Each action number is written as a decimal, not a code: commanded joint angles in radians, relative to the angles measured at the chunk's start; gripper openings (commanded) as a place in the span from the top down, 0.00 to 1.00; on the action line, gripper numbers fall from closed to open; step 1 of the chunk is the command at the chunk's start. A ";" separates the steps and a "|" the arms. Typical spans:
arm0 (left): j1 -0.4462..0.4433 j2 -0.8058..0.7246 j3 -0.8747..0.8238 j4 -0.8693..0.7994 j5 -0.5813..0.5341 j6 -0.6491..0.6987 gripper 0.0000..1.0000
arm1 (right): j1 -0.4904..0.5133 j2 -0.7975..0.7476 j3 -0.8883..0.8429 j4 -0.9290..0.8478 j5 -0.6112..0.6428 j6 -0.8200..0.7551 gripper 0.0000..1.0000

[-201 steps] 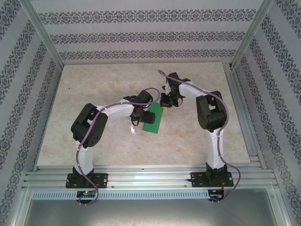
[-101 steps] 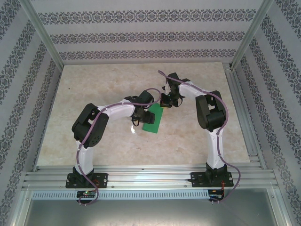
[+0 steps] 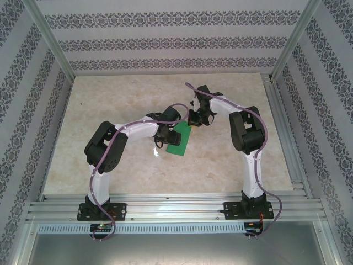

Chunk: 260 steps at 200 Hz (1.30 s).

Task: Fold a paper plane with a square sheet of paper (fold left side to right side)
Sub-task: First fold in half a square sheet of paper at the center of the table, then hold the square sheet of paper at the center of the table.

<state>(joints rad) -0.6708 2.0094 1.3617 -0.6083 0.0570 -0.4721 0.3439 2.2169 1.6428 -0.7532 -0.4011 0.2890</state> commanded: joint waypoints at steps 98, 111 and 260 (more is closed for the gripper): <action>-0.059 0.151 -0.013 -0.037 -0.029 0.024 0.31 | -0.013 -0.011 0.017 -0.006 0.000 -0.002 0.88; -0.061 0.159 -0.016 -0.038 -0.030 0.021 0.32 | -0.016 -0.019 0.018 -0.005 0.001 -0.001 0.83; -0.084 0.189 -0.022 -0.018 -0.015 -0.003 0.38 | -0.003 -0.121 -0.113 0.103 -0.084 0.129 0.90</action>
<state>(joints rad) -0.7216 2.0544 1.3956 -0.6514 -0.0734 -0.4698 0.3111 2.0720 1.5539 -0.6949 -0.4442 0.3717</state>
